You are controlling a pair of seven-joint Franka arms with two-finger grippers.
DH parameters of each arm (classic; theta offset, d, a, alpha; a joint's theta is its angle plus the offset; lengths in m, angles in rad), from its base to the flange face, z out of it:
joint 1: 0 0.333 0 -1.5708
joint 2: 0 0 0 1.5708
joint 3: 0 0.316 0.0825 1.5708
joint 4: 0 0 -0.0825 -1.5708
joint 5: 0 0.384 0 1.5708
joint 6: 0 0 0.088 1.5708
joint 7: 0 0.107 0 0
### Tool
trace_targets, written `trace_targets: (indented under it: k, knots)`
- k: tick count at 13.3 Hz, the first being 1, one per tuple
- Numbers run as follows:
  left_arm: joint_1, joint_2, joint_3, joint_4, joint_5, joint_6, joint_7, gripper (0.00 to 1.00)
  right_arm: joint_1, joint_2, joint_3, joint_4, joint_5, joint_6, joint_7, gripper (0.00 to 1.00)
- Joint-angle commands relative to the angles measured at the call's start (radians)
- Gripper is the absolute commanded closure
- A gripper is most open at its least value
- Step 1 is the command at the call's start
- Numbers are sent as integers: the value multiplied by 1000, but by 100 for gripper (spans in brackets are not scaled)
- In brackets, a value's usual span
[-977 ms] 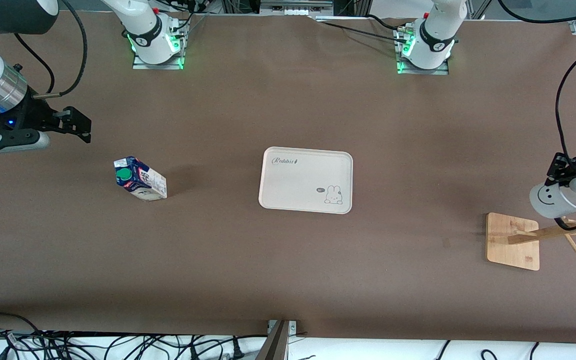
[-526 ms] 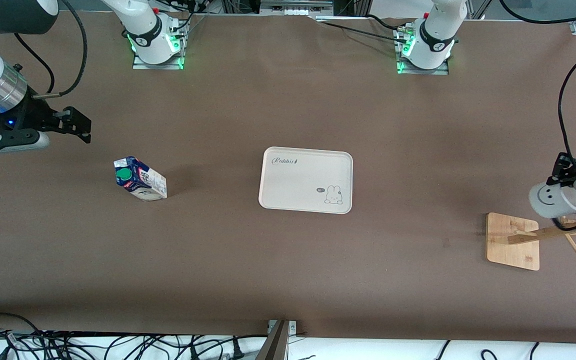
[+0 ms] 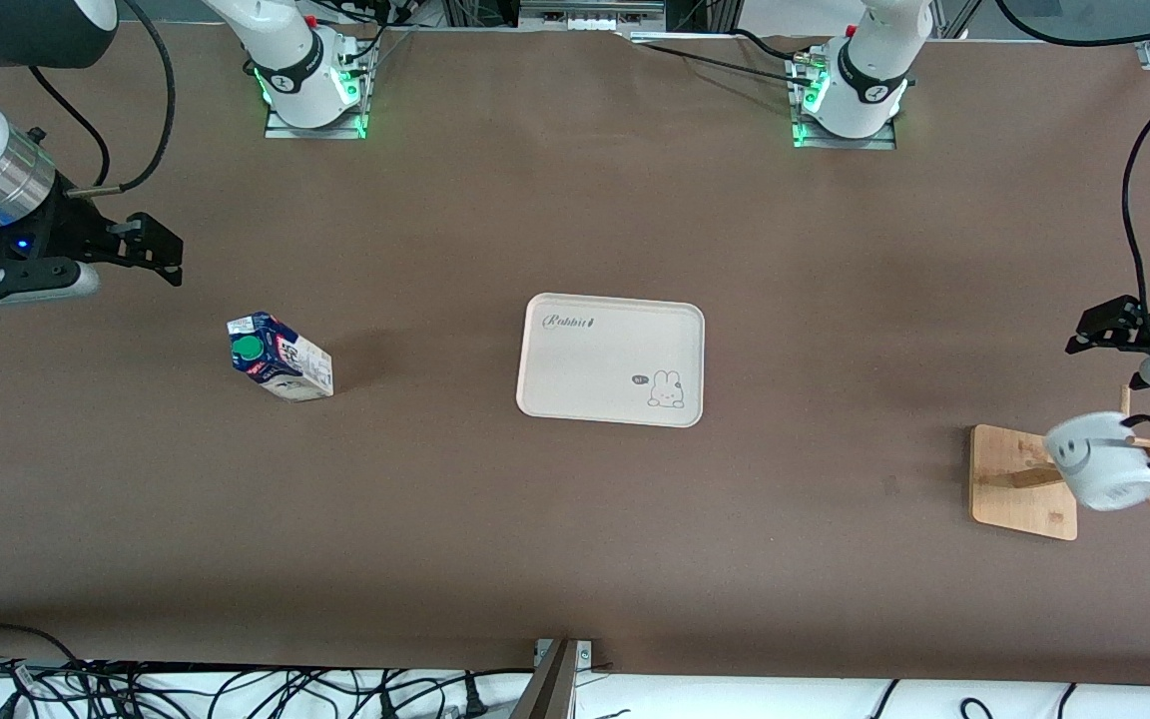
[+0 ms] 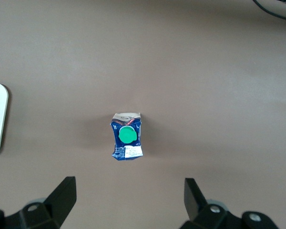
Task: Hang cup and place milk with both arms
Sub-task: 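Hook the mug handle onto a mug tree peg with the left gripper, then open the left gripper and draw it back from the hanging mug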
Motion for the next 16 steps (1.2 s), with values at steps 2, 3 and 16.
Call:
trace_targets:
  k: [2, 3, 16]
  knots:
    - [-39, -24, -16, 23, 11, -85, -182, 0, -3, -3, 6, 10, 7, -11, 10, 0]
    - [-41, -33, -29, 23, 12, -110, -244, 0, -3, -3, 6, 10, 7, -11, 10, 0]
    - [-444, -304, 403, -252, -150, 86, -626, 0, 1, -6, 9, 11, 7, -10, 10, 0]
